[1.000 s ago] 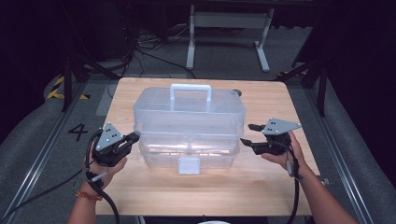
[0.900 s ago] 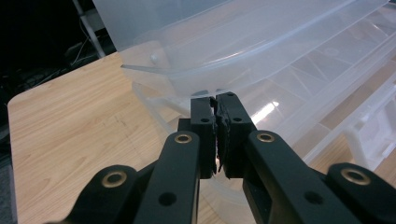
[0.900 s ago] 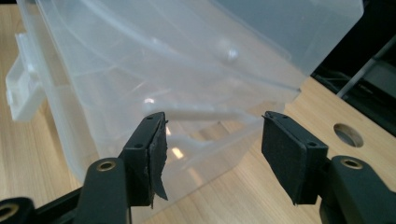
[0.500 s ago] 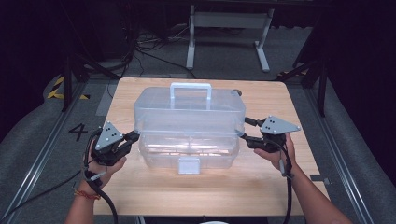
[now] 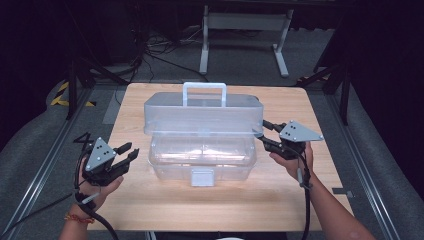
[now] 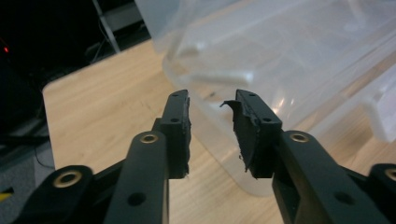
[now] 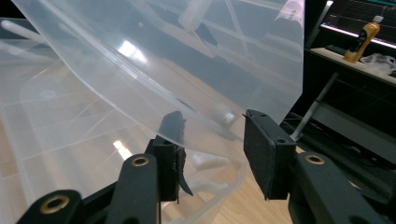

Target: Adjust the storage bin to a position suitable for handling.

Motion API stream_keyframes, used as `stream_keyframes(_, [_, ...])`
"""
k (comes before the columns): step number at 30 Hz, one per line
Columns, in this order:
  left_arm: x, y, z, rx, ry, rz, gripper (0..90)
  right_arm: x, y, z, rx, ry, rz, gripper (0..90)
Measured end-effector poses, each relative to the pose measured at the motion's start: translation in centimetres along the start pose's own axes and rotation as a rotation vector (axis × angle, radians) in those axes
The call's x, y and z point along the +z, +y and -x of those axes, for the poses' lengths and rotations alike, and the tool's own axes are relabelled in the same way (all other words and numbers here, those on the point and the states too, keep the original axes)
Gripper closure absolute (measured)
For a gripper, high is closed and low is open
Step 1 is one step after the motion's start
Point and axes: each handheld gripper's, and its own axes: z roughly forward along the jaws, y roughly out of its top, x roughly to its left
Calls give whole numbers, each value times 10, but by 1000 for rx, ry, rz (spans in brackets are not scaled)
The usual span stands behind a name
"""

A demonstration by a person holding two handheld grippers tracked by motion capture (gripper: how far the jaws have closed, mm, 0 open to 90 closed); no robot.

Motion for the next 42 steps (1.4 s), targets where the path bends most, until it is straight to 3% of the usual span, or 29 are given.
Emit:
stream_keyframes(3, [9,-13,0,6,21,-53,603,1,2,0,12,-20,10,600])
stream_keyframes(6, [20,-27,2,39,43,-145,544,3,4,2,35,-32,31,608])
stream_keyframes(9, [28,-40,4,66,31,-200,515,5,6,4,68,-37,58,610])
stream_keyframes(13, [38,-54,5,56,1,-246,459,10,10,4,70,-79,76,608])
stream_keyframes(16, [42,-59,5,44,-22,-259,426,11,12,3,60,-107,84,624])
stream_keyframes(18, [44,-65,2,4,-69,-243,424,12,13,4,65,-123,87,642])
stream_keyframes(22, [47,-75,-2,-51,-107,-233,392,14,17,6,69,-140,93,650])
stream_keyframes(26, [50,-81,-3,-70,-136,-246,369,17,22,10,79,-152,91,658])
stream_keyframes(31, [53,-85,-2,-79,-145,-255,334,20,26,14,92,-156,87,661])
stream_keyframes(42, [59,-89,0,-95,-120,-278,254,27,38,26,99,-152,59,664])
